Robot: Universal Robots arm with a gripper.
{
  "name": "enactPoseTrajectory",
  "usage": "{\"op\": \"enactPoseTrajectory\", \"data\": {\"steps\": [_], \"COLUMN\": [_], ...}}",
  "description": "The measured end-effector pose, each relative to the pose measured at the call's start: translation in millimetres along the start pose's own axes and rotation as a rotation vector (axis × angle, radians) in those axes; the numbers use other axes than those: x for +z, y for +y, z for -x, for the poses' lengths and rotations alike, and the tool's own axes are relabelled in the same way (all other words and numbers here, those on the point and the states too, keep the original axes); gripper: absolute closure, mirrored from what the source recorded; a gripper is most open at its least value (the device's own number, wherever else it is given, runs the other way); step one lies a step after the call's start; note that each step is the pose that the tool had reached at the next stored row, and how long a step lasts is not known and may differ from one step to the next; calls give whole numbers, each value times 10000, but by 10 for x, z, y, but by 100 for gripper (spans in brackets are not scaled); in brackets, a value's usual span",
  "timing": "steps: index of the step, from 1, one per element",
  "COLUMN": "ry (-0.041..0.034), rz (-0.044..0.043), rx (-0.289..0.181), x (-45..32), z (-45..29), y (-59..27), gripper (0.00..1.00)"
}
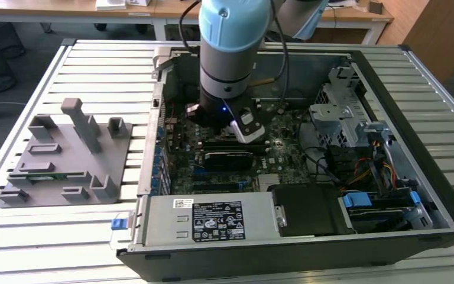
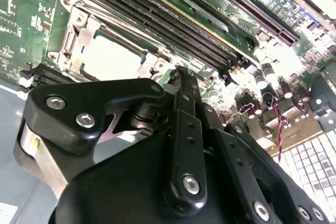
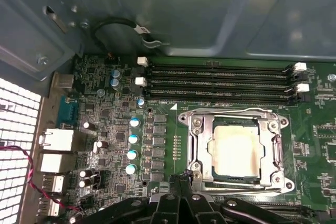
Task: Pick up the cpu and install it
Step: 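Install the second cpu locking lever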
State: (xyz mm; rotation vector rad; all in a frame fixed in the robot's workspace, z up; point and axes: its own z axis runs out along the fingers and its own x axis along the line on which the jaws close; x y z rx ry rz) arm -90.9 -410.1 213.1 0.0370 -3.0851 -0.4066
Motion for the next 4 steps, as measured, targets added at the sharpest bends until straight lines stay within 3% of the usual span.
{"op": "enactPoseTrajectory", "data": {"steps": [4], "ry": [1], "rz": [0], "rx": [0], "x": [-49], "z": [-1], "y": [13], "gripper": [89]}}
